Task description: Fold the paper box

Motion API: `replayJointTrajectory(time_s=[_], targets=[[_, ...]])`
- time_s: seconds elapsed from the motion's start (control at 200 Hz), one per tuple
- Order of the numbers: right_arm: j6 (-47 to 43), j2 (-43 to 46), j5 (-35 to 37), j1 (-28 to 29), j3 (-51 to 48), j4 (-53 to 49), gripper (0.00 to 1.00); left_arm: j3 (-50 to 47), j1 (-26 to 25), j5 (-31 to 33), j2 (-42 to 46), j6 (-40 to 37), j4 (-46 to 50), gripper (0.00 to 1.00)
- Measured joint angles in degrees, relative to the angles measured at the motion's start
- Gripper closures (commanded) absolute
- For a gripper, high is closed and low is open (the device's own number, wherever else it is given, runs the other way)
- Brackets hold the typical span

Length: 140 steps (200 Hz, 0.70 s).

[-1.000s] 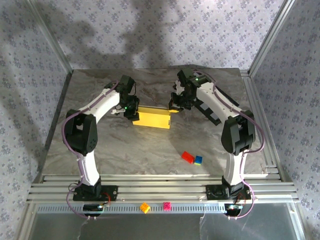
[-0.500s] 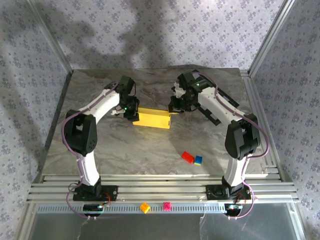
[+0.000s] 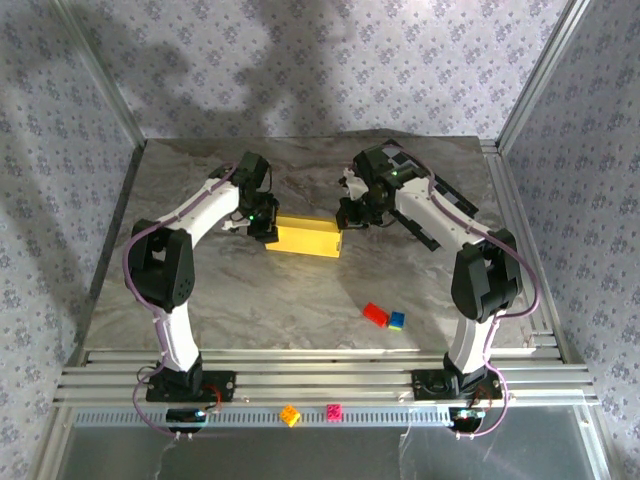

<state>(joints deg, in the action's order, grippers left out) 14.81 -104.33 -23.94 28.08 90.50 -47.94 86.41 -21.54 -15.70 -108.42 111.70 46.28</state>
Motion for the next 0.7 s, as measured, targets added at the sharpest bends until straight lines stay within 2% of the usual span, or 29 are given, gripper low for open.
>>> replayJointTrajectory(time_s=[0.09, 0.285, 0.44, 0.615, 0.7], targets=[[-0.9, 0.0, 1.0, 0.6, 0.0, -0.3, 1.0, 0.0, 0.0, 0.0, 0.0, 0.0, 0.0, 0.49], [-1.4, 0.4, 2.3, 1.5, 0.0, -1.7, 0.81, -0.3, 0.0, 0.0, 0.0, 0.0, 0.0, 0.51], [-0.5, 0.4, 2.0, 1.4, 0.9, -4.6, 0.73, -0.3, -0.1, -0.2, 0.0, 0.0, -0.1, 0.52], [2.4, 1.3, -1.4, 0.2, 1.4, -5.2, 0.68, -0.3, -0.3, -0.2, 0.0, 0.0, -0.3, 0.52], [4.6, 3.1, -4.0, -1.1, 0.4, -4.1, 0.61, -0.4, -0.3, -0.2, 0.0, 0.0, -0.5, 0.52]])
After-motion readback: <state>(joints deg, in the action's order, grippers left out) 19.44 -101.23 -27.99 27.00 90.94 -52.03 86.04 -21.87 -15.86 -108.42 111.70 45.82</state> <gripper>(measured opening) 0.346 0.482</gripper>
